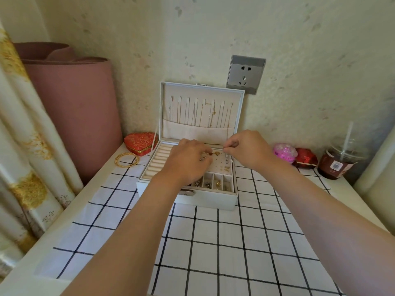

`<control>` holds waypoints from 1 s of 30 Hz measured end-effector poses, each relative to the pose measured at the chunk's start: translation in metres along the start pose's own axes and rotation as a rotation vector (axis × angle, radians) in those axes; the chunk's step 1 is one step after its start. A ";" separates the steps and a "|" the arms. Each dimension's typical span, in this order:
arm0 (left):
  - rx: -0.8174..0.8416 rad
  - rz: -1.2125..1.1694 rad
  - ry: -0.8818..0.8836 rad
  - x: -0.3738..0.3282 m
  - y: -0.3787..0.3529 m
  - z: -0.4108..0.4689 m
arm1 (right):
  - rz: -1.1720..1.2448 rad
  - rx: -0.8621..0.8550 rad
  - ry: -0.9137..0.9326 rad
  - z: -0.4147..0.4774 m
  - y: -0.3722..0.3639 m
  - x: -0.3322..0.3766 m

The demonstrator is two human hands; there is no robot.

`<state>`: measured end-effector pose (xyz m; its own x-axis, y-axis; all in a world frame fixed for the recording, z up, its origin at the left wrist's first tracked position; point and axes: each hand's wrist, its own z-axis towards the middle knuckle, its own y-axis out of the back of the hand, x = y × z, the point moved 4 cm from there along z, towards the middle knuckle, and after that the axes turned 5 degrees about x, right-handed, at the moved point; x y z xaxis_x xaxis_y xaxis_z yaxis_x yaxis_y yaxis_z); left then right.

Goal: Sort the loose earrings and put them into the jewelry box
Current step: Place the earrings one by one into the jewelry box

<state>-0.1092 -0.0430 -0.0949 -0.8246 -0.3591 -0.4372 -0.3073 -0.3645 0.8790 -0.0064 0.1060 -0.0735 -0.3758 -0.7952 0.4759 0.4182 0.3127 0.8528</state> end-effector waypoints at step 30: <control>0.189 0.102 -0.025 -0.013 -0.013 0.009 | -0.065 0.180 -0.035 -0.004 0.007 0.006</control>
<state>-0.0986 -0.0258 -0.0984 -0.8670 -0.3632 -0.3412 -0.3031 -0.1590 0.9396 -0.0021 0.1012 -0.0654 -0.4269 -0.7992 0.4231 0.2389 0.3515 0.9052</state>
